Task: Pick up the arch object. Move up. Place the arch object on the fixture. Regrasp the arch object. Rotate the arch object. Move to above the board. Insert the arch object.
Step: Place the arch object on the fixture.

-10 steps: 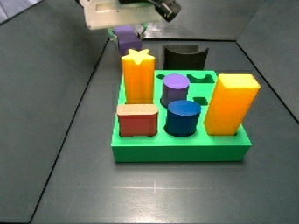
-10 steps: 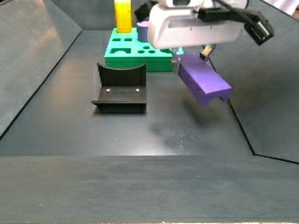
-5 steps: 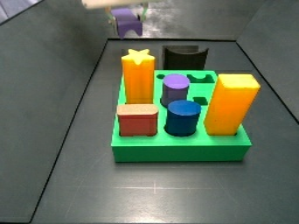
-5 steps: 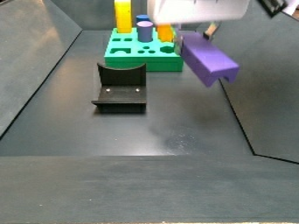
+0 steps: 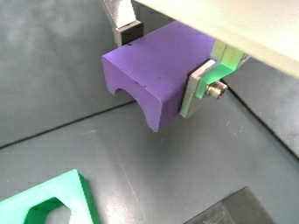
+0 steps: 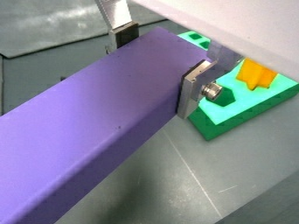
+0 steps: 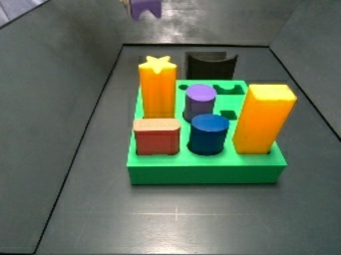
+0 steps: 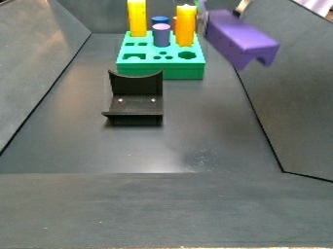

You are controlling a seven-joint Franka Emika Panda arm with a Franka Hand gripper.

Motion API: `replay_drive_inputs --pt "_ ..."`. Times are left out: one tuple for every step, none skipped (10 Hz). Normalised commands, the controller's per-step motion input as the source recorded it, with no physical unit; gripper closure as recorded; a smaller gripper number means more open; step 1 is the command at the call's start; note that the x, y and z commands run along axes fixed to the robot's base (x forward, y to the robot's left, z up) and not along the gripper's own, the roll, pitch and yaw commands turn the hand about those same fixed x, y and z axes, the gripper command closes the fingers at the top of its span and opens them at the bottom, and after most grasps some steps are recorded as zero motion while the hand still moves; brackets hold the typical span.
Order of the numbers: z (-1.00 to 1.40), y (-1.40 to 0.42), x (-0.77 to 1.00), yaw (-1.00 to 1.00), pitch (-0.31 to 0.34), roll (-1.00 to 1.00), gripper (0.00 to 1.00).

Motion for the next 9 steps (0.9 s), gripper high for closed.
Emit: replay_drive_inputs --pt "0.18 0.01 0.00 0.01 0.078 0.09 1.00" --pt "0.11 0.19 1.00 -1.00 -0.169 -0.26 1.00" --pt "0.08 0.19 1.00 -1.00 -0.162 -0.29 1.00" --pt "0.06 0.18 1.00 -0.99 -0.161 -0.36 1.00" --pt "0.05 0.16 1.00 -0.75 -0.135 -0.33 1.00" --pt "0.03 0.14 1.00 -0.44 -0.096 -0.23 1.00" --pt "0.02 0.12 1.00 -0.23 -0.058 -0.15 1.00" --pt "0.02 0.11 1.00 -0.17 -0.041 -0.13 1.00" --pt "0.00 0.10 1.00 -0.09 -0.011 -0.14 1.00"
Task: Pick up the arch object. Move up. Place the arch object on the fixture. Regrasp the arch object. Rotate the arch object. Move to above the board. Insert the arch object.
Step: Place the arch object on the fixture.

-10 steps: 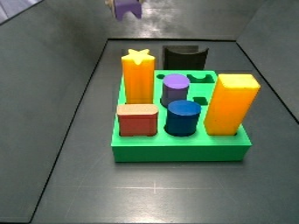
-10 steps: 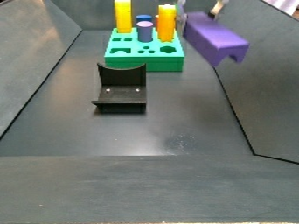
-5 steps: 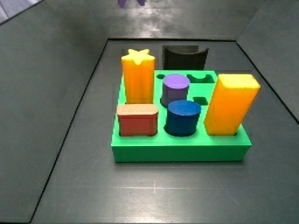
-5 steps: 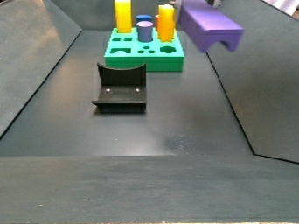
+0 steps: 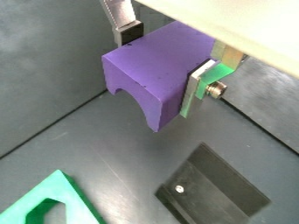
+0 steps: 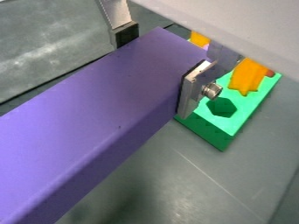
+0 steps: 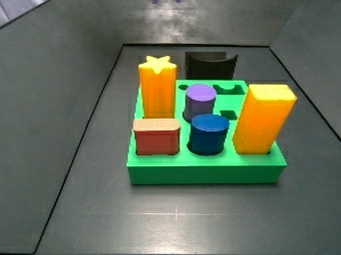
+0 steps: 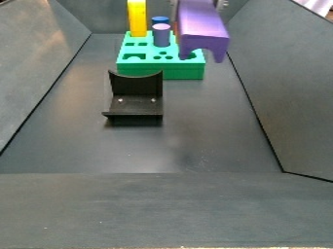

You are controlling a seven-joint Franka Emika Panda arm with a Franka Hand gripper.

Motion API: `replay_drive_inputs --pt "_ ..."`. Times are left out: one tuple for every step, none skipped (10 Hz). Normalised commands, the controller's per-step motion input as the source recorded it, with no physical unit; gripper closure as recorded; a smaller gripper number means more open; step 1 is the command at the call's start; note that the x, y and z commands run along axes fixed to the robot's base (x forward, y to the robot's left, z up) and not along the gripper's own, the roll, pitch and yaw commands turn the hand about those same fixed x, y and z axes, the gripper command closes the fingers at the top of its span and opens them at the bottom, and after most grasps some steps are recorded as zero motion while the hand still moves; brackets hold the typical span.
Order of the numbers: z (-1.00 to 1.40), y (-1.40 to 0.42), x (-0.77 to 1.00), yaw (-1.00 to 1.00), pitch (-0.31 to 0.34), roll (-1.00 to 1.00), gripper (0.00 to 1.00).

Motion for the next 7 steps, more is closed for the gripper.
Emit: replay_drive_inputs --pt "0.00 0.10 1.00 -0.07 -0.001 -0.14 1.00" --pt "-0.01 0.08 1.00 -0.06 0.018 -0.16 1.00" --pt "-0.01 0.08 1.00 -0.06 0.030 -0.17 1.00" --pt "-0.02 0.06 0.96 -0.06 0.046 -0.19 1.00" --pt "-0.01 0.05 0.86 -0.06 0.057 -0.20 1.00" --pt "-0.01 0.04 0.75 -0.06 0.071 -0.20 1.00" --pt "-0.01 0.04 0.69 -0.06 0.078 -0.20 1.00"
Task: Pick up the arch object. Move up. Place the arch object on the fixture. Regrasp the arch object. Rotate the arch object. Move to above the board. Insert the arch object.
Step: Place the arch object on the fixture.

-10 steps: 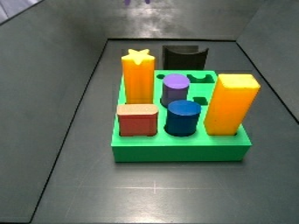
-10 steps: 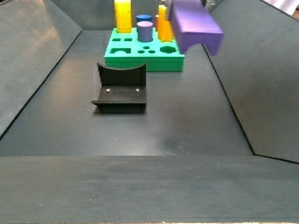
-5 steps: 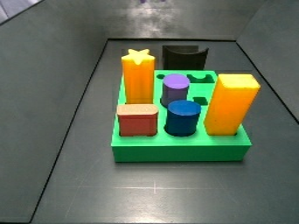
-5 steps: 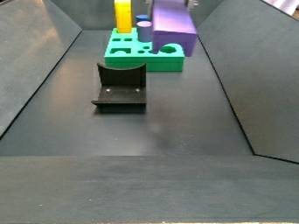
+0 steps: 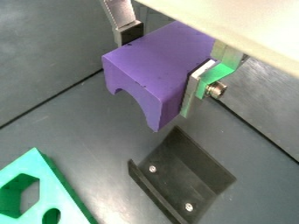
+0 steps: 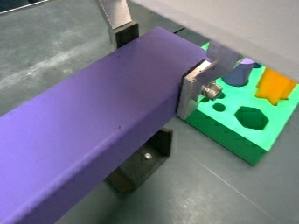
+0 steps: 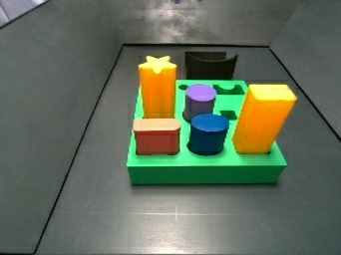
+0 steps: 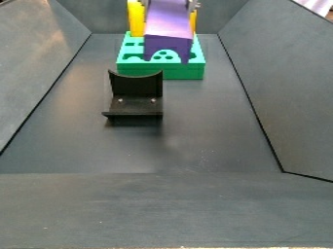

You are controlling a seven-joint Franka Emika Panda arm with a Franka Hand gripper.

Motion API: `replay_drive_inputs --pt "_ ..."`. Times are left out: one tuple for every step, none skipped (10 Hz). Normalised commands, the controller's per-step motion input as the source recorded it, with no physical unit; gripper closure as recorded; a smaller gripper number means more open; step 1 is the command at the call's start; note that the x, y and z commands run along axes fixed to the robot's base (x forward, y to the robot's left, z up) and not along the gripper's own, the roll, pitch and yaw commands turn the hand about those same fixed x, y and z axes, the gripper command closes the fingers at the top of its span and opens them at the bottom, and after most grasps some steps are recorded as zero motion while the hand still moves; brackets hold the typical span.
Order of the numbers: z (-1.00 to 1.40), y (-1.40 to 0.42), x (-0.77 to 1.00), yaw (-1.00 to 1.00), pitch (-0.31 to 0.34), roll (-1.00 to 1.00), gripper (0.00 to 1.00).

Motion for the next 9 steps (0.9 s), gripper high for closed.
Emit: replay_drive_inputs --pt "-0.23 -0.79 1.00 -0.02 0.147 -1.00 1.00" --pt "-0.22 -0.75 0.96 -0.03 0.147 -1.00 1.00" --pt "-0.16 -0.48 0.89 -0.03 0.150 -1.00 1.00" --pt "-0.06 -0.18 0.80 -0.04 0.158 -1.00 1.00" --pt "-0.02 -0.04 0.73 -0.05 0.161 -1.00 1.00" --pt "-0.02 0.01 0.62 -0.06 0.163 -1.00 1.00" --pt "-0.02 0.03 0.52 -0.08 0.163 -1.00 1.00" --pt "-0.02 0.04 0.47 -0.08 0.164 -1.00 1.00" --pt "-0.02 0.04 0.37 -0.10 0.167 -1.00 1.00"
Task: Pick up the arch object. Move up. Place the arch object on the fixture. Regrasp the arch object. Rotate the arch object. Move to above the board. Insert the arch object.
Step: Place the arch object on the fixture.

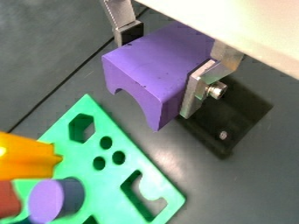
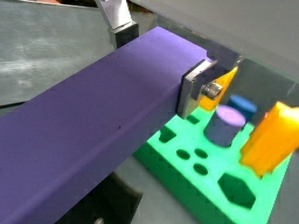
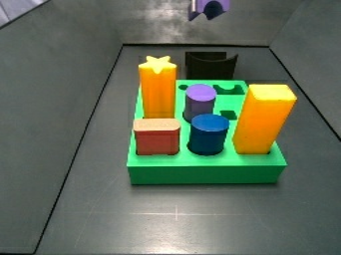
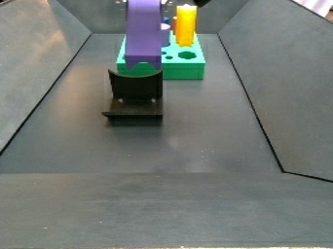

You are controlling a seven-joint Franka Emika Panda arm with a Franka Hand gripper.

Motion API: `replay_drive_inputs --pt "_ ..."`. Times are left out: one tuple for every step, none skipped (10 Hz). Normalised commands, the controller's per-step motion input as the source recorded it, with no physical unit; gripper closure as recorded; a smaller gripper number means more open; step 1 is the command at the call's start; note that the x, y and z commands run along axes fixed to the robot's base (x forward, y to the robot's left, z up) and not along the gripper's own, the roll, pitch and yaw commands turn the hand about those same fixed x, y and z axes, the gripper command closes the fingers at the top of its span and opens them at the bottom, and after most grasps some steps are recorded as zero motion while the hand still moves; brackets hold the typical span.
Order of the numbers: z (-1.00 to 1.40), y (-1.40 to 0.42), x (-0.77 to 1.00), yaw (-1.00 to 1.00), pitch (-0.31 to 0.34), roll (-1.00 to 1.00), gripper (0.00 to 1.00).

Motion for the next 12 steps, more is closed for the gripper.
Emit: replay_drive_inputs --pt "-0.02 0.04 0.30 -0.11 0.169 -1.00 1.00" --pt "-0.02 0.04 0.21 -0.14 0.169 -1.00 1.00" --pt "-0.02 0.04 0.14 -0.16 0.171 -1.00 1.00" --pt "-0.02 0.05 0.08 -0.19 0.164 -1.00 1.00" --pt "-0.01 0.04 0.07 -0.22 0.154 -1.00 1.00" --pt "-0.02 0.04 0.08 -0.25 0.128 -0.93 1.00" --pt "-0.02 0.04 0.09 -0.25 0.095 -0.74 1.00" --pt "-0.02 0.05 0.10 -0.23 0.047 -0.50 1.00" --pt "-0.02 0.04 0.09 -0.21 0.016 -0.33 1.00" --pt "0.00 0.03 0.07 -0.17 -0.024 -0.20 1.00" --pt "-1.00 0.02 0.09 -0.09 0.001 -0.15 1.00" --pt "-1.00 0.03 0.10 -0.07 -0.021 -0.13 1.00"
